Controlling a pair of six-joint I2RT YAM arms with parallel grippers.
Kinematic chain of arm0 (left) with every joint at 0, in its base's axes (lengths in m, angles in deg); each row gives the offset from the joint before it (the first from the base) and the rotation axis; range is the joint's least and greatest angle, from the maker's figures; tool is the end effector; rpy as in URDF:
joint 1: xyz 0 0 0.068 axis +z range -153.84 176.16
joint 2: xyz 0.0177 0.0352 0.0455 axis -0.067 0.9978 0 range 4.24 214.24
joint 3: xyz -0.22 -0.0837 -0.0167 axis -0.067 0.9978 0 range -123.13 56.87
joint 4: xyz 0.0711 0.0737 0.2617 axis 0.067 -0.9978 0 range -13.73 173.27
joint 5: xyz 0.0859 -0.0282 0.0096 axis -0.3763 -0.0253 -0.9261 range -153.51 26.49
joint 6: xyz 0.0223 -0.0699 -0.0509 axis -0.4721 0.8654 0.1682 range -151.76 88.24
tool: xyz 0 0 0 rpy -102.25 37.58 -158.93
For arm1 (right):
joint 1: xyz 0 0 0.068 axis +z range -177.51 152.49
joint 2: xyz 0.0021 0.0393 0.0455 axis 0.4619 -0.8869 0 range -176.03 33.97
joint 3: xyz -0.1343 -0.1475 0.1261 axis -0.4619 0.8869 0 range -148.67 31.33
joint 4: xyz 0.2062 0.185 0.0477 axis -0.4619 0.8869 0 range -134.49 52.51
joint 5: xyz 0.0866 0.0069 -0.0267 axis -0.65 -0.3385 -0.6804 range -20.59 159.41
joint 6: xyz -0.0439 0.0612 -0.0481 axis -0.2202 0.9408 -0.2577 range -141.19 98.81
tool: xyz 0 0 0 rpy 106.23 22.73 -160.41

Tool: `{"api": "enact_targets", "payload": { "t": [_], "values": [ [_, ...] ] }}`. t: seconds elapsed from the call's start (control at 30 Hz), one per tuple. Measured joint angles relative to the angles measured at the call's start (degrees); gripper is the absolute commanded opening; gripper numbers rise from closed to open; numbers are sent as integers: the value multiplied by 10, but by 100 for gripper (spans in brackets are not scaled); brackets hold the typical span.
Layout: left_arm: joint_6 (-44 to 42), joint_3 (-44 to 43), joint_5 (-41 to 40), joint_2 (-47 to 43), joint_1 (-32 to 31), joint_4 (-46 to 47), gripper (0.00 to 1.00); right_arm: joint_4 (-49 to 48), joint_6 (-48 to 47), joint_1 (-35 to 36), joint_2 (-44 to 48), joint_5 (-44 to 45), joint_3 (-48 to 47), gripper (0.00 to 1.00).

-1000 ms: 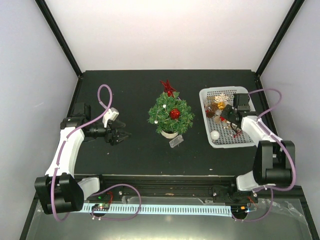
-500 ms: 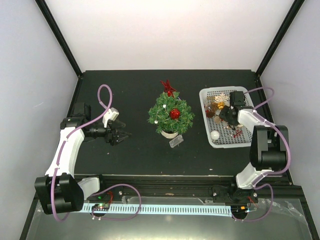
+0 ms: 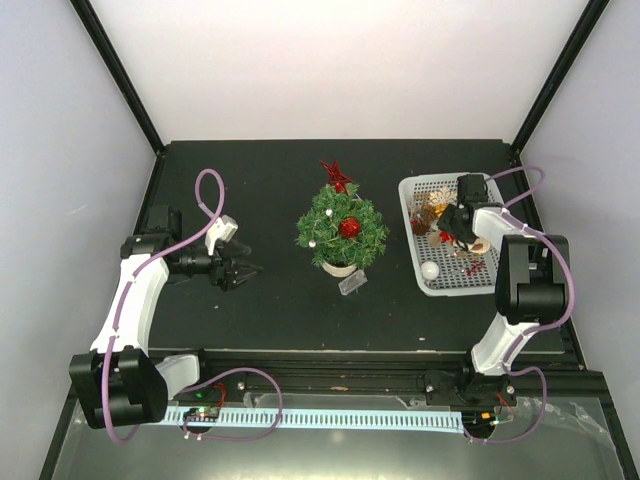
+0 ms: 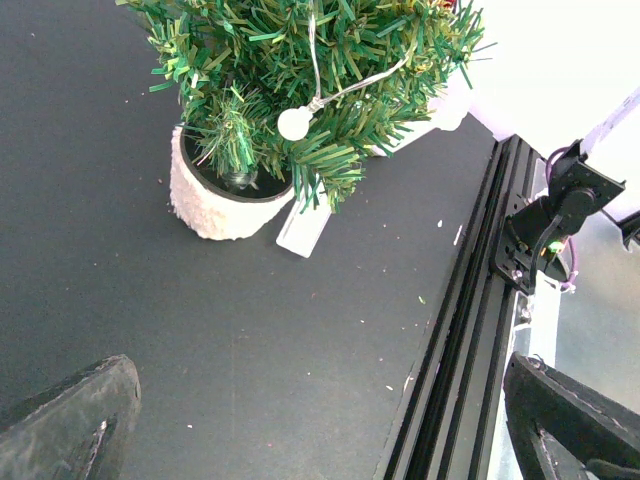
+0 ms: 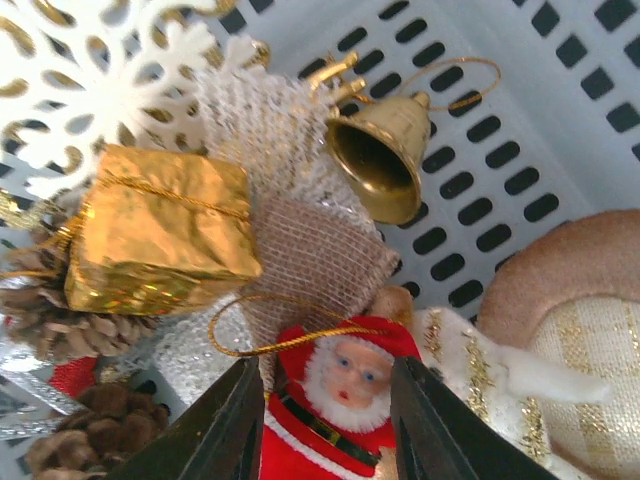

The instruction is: Decorate the small christmas tree

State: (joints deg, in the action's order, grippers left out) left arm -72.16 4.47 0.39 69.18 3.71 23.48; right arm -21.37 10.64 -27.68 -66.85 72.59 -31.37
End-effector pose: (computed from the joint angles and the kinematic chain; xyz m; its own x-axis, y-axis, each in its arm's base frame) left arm 0.2373 -0.0406 0.2150 -0.5815 0.2105 -0.7858 0.7740 0.4405 -0.4548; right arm 0.3823 -0.0055 0.0837 -0.7292 0.5288 -0.4344 0.4876 0.8469 0.2124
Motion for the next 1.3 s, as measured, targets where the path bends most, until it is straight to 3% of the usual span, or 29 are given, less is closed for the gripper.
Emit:
{"api": "enact_targets", "payload": {
  "t": [0.33, 0.6, 0.87, 1.13, 1.17, 1.2, 1.3],
  "values": [
    [0, 0, 0, -3, 0, 0, 99, -17, 0, 0, -17, 7, 15, 36],
    [0, 0, 0, -8, 0, 0, 99, -24, -6, -3, -20, 5, 15, 2],
    [0, 0, 0, -8, 0, 0, 99, -28, -9, -3, 8, 3, 31, 1],
    [1, 0, 0, -11, 0, 2, 99, -17, -14, -1, 32, -14, 47, 43],
    [1, 0, 0, -12, 0, 2, 99, -16, -14, 1, 32, -15, 47, 53],
    [1, 0, 0, -14, 0, 2, 99, -14, -14, 2, 32, -17, 49, 57],
    [1, 0, -1, -16, 0, 2, 99, -9, -14, 6, 30, -20, 52, 57]
  ]
}}
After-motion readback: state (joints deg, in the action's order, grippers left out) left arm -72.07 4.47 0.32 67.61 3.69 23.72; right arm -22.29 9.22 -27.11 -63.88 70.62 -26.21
